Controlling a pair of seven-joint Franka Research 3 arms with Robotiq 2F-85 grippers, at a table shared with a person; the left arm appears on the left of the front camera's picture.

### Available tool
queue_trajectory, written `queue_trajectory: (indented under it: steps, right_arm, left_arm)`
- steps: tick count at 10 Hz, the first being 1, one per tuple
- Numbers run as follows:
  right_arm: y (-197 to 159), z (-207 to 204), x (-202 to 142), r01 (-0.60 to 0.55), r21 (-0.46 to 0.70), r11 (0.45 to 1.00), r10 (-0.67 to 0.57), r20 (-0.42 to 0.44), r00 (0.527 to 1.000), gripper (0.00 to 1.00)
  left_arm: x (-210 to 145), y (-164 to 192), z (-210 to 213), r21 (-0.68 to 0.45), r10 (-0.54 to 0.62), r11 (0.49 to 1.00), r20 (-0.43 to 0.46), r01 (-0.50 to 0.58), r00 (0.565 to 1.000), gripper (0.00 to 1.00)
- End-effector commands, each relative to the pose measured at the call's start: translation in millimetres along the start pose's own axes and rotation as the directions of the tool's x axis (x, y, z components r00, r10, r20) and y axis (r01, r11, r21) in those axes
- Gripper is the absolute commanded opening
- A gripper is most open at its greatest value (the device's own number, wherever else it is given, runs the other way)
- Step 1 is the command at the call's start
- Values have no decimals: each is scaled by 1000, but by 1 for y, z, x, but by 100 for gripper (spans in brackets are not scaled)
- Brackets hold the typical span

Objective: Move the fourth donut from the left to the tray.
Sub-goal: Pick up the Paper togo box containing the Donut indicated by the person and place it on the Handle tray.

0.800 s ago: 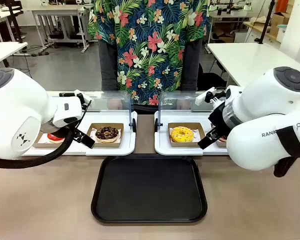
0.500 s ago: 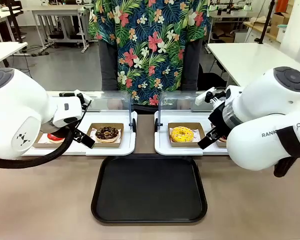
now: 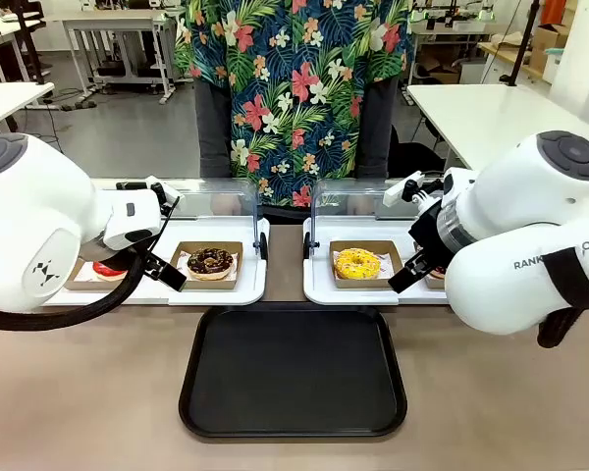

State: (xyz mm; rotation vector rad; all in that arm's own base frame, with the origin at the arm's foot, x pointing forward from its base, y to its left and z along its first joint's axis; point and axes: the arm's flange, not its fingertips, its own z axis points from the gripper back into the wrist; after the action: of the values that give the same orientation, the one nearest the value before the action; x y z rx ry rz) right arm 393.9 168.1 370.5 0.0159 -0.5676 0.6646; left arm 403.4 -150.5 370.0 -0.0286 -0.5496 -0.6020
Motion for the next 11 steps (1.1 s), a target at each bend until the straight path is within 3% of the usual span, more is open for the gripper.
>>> queue_trajectory:
  steps: [1, 2, 5, 8, 11]
  right_arm:
    - [0, 0, 0, 2, 0, 1000, -2, 0, 1000, 100]
    - [0, 0, 0, 0, 0, 1000, 0, 0, 1000, 100]
    - [-65, 76, 29, 48, 88, 995, -53, 55, 997, 100]
    - [-159, 136, 1, 64, 298, 952, -116, 161, 980, 100]
    - [-250, 165, -53, -23, 442, 897, -126, 305, 944, 100]
  left_arm:
    - [0, 0, 0, 0, 0, 1000, 0, 0, 1000, 100]
    - [13, 13, 26, -75, -18, 997, 46, 21, 999, 100]
    - [30, 97, 101, -213, 30, 977, 112, -6, 993, 100]
    - [-8, 192, 157, -366, -9, 928, 166, 71, 986, 100]
    - [-76, 276, 173, -510, -37, 833, 338, 216, 940, 100]
